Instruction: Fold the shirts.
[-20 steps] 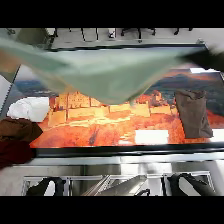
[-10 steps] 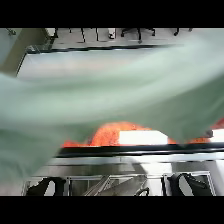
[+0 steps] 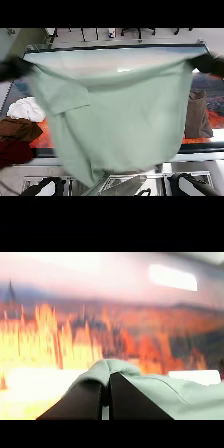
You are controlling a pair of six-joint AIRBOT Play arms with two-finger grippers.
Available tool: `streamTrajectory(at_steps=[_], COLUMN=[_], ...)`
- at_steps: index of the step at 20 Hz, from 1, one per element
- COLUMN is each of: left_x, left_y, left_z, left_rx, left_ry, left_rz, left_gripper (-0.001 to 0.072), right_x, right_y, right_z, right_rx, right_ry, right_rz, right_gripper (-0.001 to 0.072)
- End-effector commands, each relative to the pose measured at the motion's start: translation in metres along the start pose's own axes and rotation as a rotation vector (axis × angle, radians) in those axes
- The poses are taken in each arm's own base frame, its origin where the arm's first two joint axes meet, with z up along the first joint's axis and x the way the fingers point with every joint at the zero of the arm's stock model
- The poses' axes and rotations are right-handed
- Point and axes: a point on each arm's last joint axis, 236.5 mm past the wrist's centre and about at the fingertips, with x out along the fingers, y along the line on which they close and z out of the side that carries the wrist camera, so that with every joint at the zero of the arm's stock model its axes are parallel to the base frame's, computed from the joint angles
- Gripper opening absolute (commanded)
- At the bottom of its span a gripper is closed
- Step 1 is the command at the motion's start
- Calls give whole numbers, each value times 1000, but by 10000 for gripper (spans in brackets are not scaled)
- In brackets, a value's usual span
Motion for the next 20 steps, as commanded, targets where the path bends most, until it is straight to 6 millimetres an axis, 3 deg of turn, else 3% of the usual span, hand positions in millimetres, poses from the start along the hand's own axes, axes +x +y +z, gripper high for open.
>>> streamTrajectory(at_steps=[1, 3, 4, 6, 7, 9, 11, 13, 18, 20], left_x=[128, 177, 195, 224, 233, 245, 248, 243, 212, 199], left_y=[76, 106, 114, 119, 119, 104, 90, 95, 120, 134], left_z=[-81, -94, -93, -77, -58, -26, -9, -13, -63, -89], left_rx=[-119, -157, -170, -179, -183, -164, -145, -132, -104, -88], left_ry=[187, 227, 244, 246, 217, 169, 170, 203, 386, 494], left_rz=[52, 77, 69, 51, 41, 7, -8, 52, 185, 260], left_gripper=[21, 21, 21, 21, 21, 21, 20, 20, 20, 20], right_x=[98, 138, 154, 176, 183, 193, 194, 189, 159, 157], right_y=[-98, -133, -144, -158, -163, -170, -171, -167, -192, -196], right_z=[-102, -123, -120, -99, -84, -55, -49, -60, -129, -151], right_rx=[226, 307, 337, 361, 370, 386, 382, 342, 258, 262], right_ry=[163, 188, 183, 171, 153, 125, 153, 219, 519, 577], right_rz=[-105, -112, -95, -66, -56, -44, -51, -54, -223, -248], right_gripper=[18, 18, 18, 17, 18, 18, 18, 18, 17, 17])
